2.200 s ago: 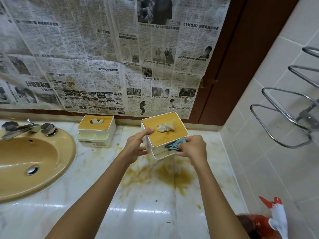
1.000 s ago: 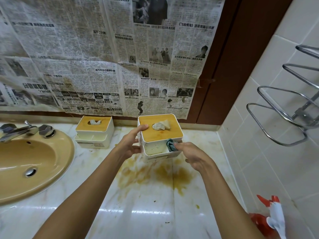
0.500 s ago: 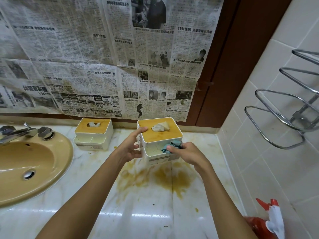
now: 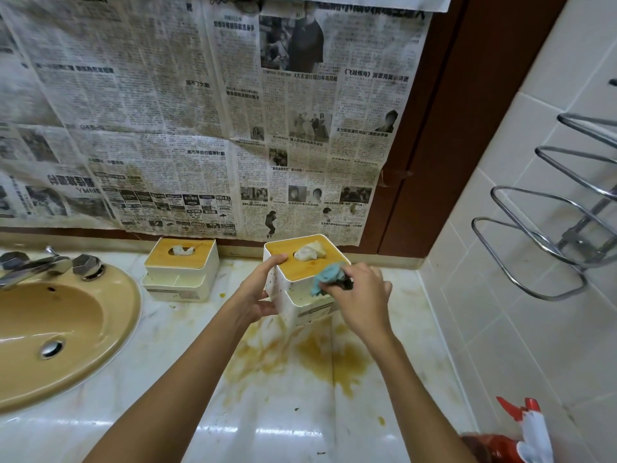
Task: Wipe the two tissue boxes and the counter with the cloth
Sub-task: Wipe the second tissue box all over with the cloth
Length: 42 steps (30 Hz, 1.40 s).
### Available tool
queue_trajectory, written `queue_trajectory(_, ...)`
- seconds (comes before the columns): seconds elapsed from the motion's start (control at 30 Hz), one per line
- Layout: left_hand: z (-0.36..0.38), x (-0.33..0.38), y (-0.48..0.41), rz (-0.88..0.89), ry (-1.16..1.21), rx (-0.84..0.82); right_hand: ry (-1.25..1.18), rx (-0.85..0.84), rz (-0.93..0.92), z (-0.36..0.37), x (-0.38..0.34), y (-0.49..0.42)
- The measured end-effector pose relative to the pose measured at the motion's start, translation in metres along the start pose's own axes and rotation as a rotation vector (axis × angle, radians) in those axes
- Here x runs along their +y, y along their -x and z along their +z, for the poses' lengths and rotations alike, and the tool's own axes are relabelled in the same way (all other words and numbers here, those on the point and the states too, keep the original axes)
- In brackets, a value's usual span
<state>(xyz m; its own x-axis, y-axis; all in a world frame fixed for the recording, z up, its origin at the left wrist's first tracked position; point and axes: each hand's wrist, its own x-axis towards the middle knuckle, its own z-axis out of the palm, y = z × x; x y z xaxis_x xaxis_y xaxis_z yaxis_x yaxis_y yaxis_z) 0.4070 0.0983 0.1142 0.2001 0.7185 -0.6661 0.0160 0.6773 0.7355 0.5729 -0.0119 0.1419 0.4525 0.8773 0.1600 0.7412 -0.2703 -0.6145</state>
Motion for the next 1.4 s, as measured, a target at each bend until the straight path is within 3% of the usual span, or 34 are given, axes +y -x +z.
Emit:
queue_trajectory(0.23,0.007,-0.003,0.004,0.034,0.089,0.084,0.121,-0.094,0.065,0.009,-0.023,0.007)
queue_trajectory(0.5,0.005,-0.009,0.011,0.162,0.026,0.134,-0.345,-0.547,0.376,-0.002,-0.035,0.005)
queue_trajectory(0.7,0.006,-0.013,0.011,0.221,-0.049,0.156,-0.189,-0.679,0.274,0.013,-0.029,0.011)
queue_trajectory(0.9,0.006,-0.015,0.008,0.238,-0.106,0.13,-0.093,-0.571,0.226,0.031,-0.015,0.019)
queue_trajectory(1.07,-0.002,-0.015,0.006,0.15,0.015,0.081,0.004,-0.039,0.246,0.028,-0.013,0.027)
queue_trajectory(1.27,-0.002,-0.021,0.004,0.15,0.019,0.074,0.122,-0.185,0.283,0.032,-0.009,0.022)
queue_trajectory(1.4,0.003,-0.024,0.005,0.152,0.048,0.074,0.138,-0.119,0.286,0.032,-0.013,0.023)
